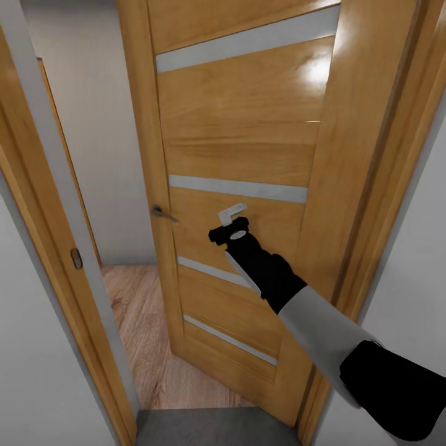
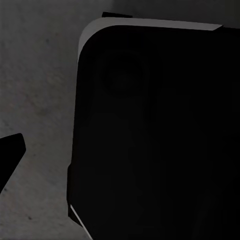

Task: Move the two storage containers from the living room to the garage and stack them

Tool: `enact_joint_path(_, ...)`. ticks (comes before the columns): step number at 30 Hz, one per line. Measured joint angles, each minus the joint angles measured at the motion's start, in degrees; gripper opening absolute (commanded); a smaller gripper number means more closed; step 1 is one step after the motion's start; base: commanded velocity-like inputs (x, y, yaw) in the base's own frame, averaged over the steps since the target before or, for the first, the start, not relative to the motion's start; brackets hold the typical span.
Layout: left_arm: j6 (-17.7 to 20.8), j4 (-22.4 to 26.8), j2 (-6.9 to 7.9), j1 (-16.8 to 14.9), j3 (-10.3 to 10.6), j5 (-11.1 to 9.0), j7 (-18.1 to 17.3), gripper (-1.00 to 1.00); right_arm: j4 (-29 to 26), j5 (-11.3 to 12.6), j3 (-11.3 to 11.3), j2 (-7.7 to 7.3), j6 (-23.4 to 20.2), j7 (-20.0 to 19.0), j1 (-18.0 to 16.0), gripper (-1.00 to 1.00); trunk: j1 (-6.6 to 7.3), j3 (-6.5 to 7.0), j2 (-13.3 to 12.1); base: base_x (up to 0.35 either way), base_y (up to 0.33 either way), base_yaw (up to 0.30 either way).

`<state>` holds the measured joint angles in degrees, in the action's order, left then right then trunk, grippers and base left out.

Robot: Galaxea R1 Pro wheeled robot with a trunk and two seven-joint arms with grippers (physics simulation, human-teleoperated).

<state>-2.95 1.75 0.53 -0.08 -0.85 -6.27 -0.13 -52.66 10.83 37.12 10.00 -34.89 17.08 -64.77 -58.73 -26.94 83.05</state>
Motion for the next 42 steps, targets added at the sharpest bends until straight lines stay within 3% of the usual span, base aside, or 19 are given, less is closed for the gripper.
enact_joint_path(4, 0.01, 0.07, 0.06, -0.05, -0.14, -0.16, -0.05, 1.00, 0.57, 1.27, 1.29, 0.00, -0.21, -0.39, -1.29, 1.00, 0.00, 0.00, 0.00, 0.000, 0.000, 0.000)
enact_joint_path(10, 0.00, 0.10, 0.11, -0.08, -0.22, -0.28, 0.05, 1.00, -0.28, 3.35, 3.22, 0.00, 0.30, 0.08, 0.42, 1.00, 0.00, 0.00, 0.00, 0.000, 0.000, 0.000)
enact_joint_path(14, -0.01, 0.11, 0.17, -0.08, -0.23, -0.28, 0.05, 1.00, -0.30, 4.59, 3.34, 0.00, 0.30, 0.13, 0.49, 1.00, 0.00, 0.00, 0.00, 0.000, 0.000, 0.000)
enact_joint_path(42, 0.10, 0.10, 0.53, -0.08, -0.24, -0.28, -0.03, 1.00, -0.22, 4.28, 3.54, 0.00, 0.40, 0.40, 0.50, 1.00, 0.00, 0.00, 0.00, 0.025, 0.001, 0.000)
